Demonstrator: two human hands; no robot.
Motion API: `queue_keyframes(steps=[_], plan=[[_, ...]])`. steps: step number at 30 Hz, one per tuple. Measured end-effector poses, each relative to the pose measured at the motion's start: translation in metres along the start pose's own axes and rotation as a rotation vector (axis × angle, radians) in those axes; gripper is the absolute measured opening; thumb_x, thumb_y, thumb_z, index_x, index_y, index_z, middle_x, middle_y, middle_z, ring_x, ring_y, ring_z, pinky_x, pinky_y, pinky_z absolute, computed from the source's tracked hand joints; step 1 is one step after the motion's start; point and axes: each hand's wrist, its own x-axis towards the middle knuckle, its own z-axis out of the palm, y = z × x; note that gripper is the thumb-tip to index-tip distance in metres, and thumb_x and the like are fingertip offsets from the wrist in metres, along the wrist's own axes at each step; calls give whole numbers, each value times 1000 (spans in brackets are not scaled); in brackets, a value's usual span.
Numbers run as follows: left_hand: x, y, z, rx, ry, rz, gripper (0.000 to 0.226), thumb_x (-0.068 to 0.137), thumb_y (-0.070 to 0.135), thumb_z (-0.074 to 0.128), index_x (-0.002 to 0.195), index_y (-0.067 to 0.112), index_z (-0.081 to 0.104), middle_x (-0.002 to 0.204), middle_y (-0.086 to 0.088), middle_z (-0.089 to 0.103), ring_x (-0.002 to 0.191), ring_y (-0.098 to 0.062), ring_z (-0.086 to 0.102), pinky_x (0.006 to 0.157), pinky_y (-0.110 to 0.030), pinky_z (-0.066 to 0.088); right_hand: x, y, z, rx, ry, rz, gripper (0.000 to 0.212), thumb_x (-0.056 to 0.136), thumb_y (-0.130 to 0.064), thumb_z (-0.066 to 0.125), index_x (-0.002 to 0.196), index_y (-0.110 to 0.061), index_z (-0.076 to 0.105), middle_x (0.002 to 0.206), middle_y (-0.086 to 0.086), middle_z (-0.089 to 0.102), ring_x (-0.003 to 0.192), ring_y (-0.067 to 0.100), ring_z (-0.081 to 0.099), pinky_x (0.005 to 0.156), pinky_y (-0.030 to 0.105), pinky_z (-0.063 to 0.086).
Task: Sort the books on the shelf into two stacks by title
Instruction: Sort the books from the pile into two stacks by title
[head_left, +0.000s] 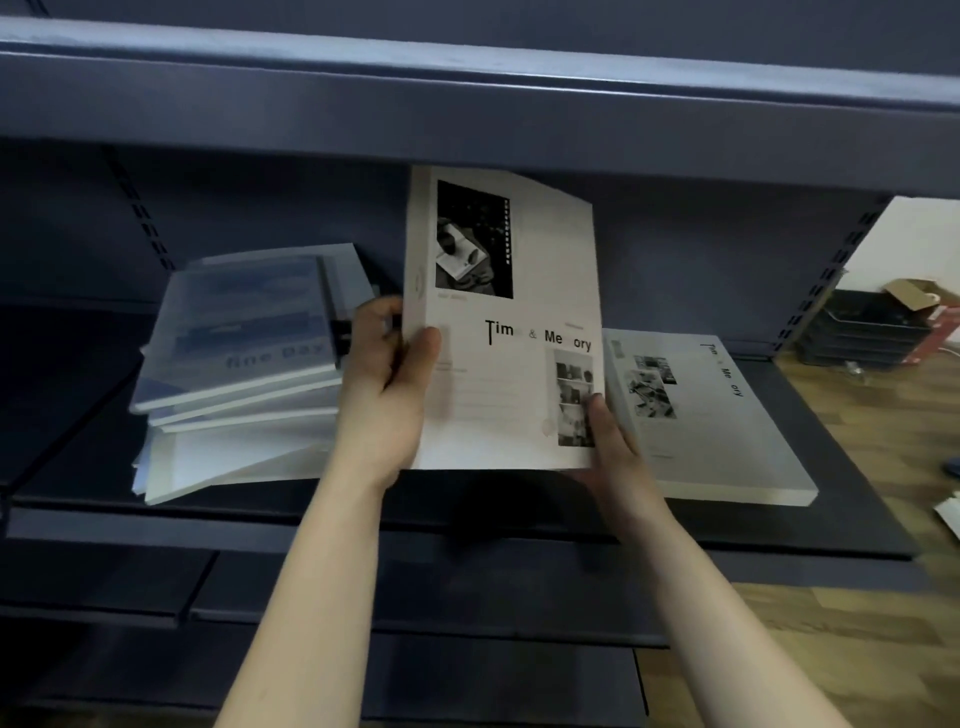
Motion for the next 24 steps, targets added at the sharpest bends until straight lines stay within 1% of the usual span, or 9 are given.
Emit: queue_keyframes(steps=[4, 7, 9, 11, 13, 16, 20, 22, 24], plan=[[-6, -3, 25, -149, -47, -26, 19, 96, 12, 50, 113, 17, 45, 104, 5, 68, 98, -11, 66, 84, -27, 54, 4, -7, -18, 234, -33, 53, 47, 77, -47, 54, 114, -19, 61, 105, 4, 73, 97, 23, 70, 83, 53, 53], [-9, -8, 40, -137, -98, -32, 23, 96, 15, 51, 119, 15, 43, 104, 9, 68, 99, -9, 65, 84, -26, 53, 6, -10, -43, 199, -21, 6, 49, 78, -33, 60, 120, -7, 59, 109, 13, 70, 97, 29, 68, 73, 43, 57], [-11, -13, 51, -45, -122, -27, 26, 96, 18, 52, 120, 18, 41, 102, 14, 67, 96, -1, 64, 81, -20, 51, 7, -13, -61, 72, -17, -95, 36, 85, -21, 59, 117, -3, 60, 107, 17, 70, 94, 32, 67, 66, 37, 56], [-14, -19, 62, 55, -141, -35, 31, 96, 20, 52, 123, 21, 38, 109, 13, 64, 95, 6, 62, 81, -14, 48, 7, -14, -76, -41, 6, -195, 22, 93, -13, 55, 112, -6, 62, 103, 15, 70, 91, 31, 67, 65, 38, 54], [-18, -24, 72, 128, -184, -28, 35, 95, 19, 52, 126, 23, 36, 114, 12, 61, 95, 12, 58, 78, -5, 44, 8, -14, -88, -124, 73, -278, 18, 95, -10, 53, 107, -14, 65, 100, 9, 71, 90, 27, 67, 70, 41, 55], [-22, -30, 84, 265, -249, -53, 36, 97, 31, 47, 131, 28, 37, 105, 22, 54, 91, 16, 54, 71, -1, 41, 9, -15, -106, -145, 179, -331, 18, 93, -11, 55, 99, -21, 69, 95, 6, 72, 90, 27, 67, 76, 45, 52], [-25, -55, 89, 522, -233, 30, 23, 99, 34, 42, 114, 23, 54, 89, 15, 59, 82, -3, 60, 67, -13, 44, 11, -23, -140, -220, 316, -354, 15, 82, -22, 60, 93, -19, 71, 89, 9, 70, 88, 38, 65, 76, 56, 52], [-30, -71, 93, 645, -254, 79, 18, 98, 31, 44, 104, 21, 58, 88, 11, 61, 79, -6, 59, 66, -18, 45, 13, -26, -155, -329, 372, -375, 12, 84, -19, 60, 87, -23, 71, 83, 4, 69, 82, 33, 65, 72, 49, 52], [-37, -86, 100, 709, -283, 118, 16, 97, 28, 47, 99, 19, 60, 90, 5, 62, 79, -10, 58, 68, -26, 48, 15, -26, -167, -432, 437, -389, 19, 85, -15, 58, 79, -30, 69, 74, -1, 66, 73, 26, 61, 68, 40, 48]])
